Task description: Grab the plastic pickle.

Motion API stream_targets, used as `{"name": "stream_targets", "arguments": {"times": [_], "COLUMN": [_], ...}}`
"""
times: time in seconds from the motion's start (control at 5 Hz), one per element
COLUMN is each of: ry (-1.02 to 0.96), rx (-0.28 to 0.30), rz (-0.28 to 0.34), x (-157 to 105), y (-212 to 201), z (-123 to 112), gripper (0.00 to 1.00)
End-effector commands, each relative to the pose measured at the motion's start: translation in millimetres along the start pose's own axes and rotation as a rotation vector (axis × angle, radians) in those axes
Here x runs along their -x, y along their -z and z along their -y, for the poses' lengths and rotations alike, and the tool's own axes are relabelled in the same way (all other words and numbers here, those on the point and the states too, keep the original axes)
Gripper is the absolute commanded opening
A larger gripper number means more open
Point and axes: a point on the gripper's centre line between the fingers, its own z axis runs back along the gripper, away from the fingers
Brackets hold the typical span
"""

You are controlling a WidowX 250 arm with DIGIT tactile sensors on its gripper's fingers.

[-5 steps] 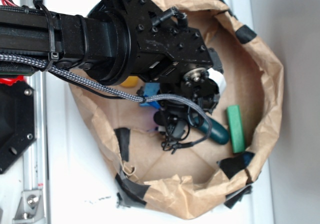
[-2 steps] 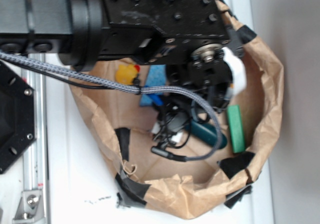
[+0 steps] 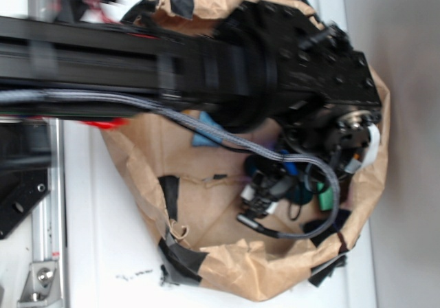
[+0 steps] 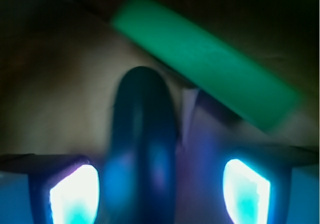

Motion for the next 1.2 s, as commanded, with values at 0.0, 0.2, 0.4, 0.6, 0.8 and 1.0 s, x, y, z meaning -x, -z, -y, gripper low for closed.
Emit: {"name": "stream_targets", "arguments": {"times": [0.0, 0.2, 0.4, 0.6, 0.8, 1.0], "ry": [-0.072, -0.143, -0.189, -0.214, -0.351, -0.473], "rx": [-0.007, -0.042, -0.144, -0.185, -0.175, -0.157], "rz": [0.035, 0.086, 0.155, 0.199, 0.228, 0.274], "x": [-4, 0, 6, 13, 27, 35], "y": [13, -11, -44, -68, -108, -134], "z": [12, 12, 18, 22, 22, 20], "gripper": [0.0, 0.0, 0.0, 0.0, 0.0, 0.0]}}
